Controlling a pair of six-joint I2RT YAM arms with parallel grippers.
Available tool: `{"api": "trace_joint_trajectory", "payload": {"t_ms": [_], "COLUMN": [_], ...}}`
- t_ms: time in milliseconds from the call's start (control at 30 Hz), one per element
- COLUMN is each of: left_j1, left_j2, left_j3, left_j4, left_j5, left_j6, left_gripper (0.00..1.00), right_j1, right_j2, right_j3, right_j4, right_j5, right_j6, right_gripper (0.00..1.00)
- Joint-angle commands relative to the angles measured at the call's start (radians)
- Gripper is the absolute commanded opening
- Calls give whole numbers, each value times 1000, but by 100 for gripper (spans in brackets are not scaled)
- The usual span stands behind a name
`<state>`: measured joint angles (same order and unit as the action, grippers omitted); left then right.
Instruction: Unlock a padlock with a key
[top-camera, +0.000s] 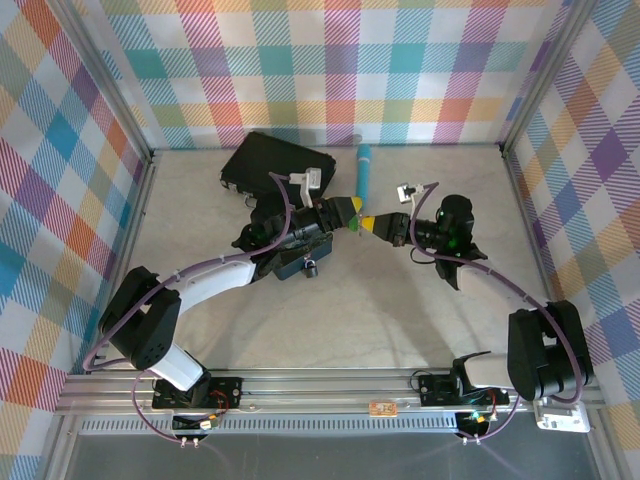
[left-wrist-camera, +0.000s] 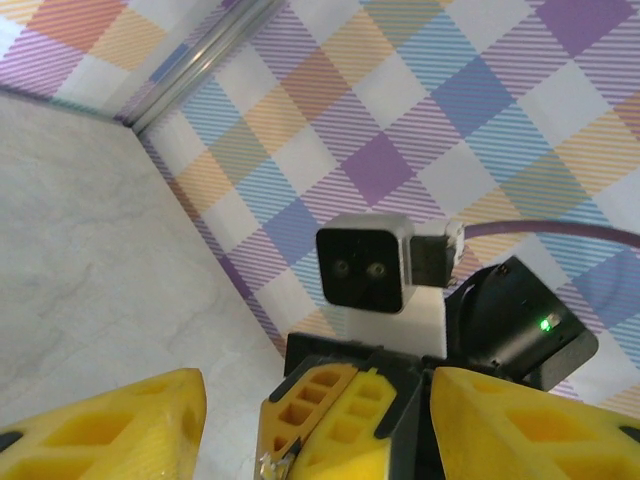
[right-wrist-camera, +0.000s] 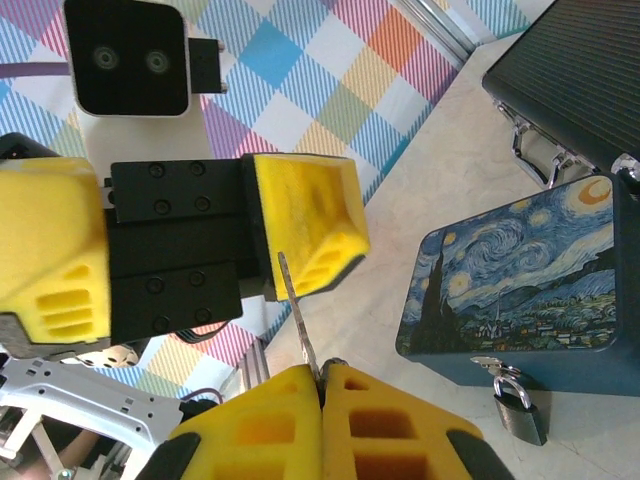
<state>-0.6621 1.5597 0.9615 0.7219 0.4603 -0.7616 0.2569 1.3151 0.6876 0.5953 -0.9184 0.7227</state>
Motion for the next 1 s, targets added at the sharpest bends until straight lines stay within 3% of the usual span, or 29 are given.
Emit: {"api": "trace_joint_trajectory", "payload": {"t_ms": [0,100,267,333,567,667,767,967], "left_j1": [4,4,4,5,2,1,-1,-11], "left_j2": [21,33,52,55,54,47,37,22], "left_j3": [40,49,58,57,58,59,66,66], "left_j4": [-17,-18,21,27,13,8,-4,-27], "left_j5": [52,56,77,79,83,71,75,77], "left_j6": [15,7,-25,-32,-31,-32,-22,-3], "left_gripper": [58,52,16,10,0,0,0,0], "right_j1": [7,8,7,7,5,4,-15,-31], "right_j2": [-25,-32,-26,-27,-43,-74,-112,-79], "right_j3": [34,32,34,34,35,41,39,59], "right_j4": [-51,-61,-66,-62,-72,-142,-181,-130], "right_j5": [-30,-23,-20,-19,-11,19,35,-37], "right_j6": [-52,-59,-65,-60,-64,-104,-133,-102], "right_gripper": [0,0,0,0,0,22,32,37]}}
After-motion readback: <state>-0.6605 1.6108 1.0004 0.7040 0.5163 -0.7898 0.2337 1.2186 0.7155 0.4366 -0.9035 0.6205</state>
